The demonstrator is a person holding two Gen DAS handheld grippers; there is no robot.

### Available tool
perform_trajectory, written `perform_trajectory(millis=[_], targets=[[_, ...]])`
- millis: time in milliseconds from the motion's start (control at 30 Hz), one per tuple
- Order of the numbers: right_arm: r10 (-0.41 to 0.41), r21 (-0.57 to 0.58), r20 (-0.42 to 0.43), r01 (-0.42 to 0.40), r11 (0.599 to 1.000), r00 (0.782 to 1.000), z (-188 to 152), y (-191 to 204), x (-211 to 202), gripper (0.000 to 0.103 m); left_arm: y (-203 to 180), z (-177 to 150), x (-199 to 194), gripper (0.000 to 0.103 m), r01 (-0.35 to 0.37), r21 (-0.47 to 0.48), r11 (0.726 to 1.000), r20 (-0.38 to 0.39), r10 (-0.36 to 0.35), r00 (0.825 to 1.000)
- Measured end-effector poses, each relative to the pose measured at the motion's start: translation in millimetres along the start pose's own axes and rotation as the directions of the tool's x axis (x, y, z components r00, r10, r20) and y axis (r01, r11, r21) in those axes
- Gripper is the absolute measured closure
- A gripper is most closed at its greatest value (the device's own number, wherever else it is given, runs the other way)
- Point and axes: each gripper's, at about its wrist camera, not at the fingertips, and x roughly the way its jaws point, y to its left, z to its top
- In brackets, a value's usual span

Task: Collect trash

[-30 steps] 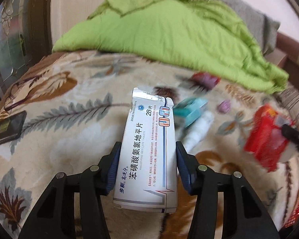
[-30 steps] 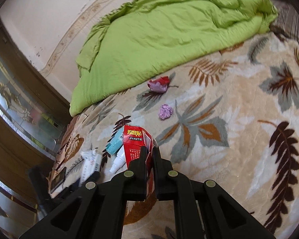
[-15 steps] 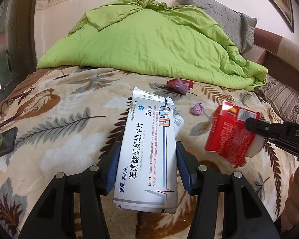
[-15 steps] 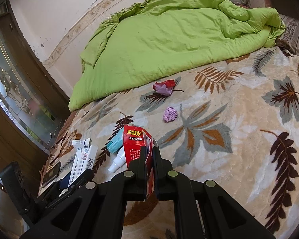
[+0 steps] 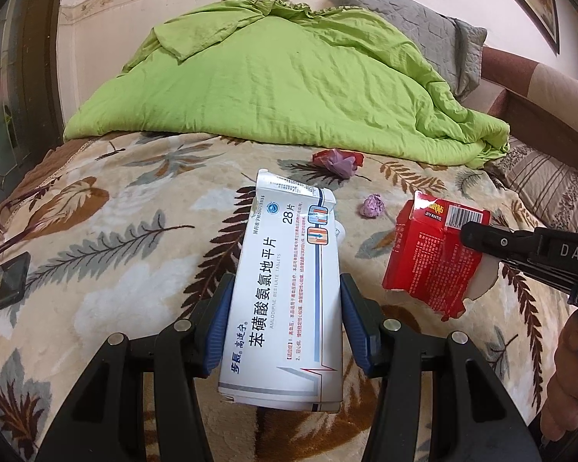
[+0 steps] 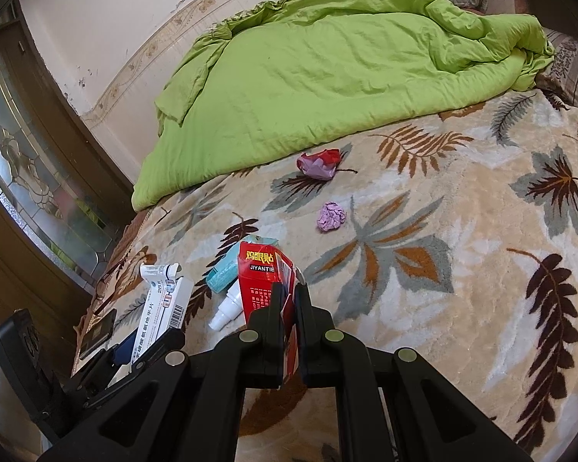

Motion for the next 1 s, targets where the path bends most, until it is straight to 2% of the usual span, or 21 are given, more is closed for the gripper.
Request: perform_trajectory(millis=[1000], targets=[[-0.001, 0.005, 0.005, 0.001, 1.0, 1.0, -0.5, -2.4, -2.0, 0.097, -6.9, -1.4, -1.7, 0.051, 0.007, 0.002, 1.0, 0.003, -0.007, 1.0]])
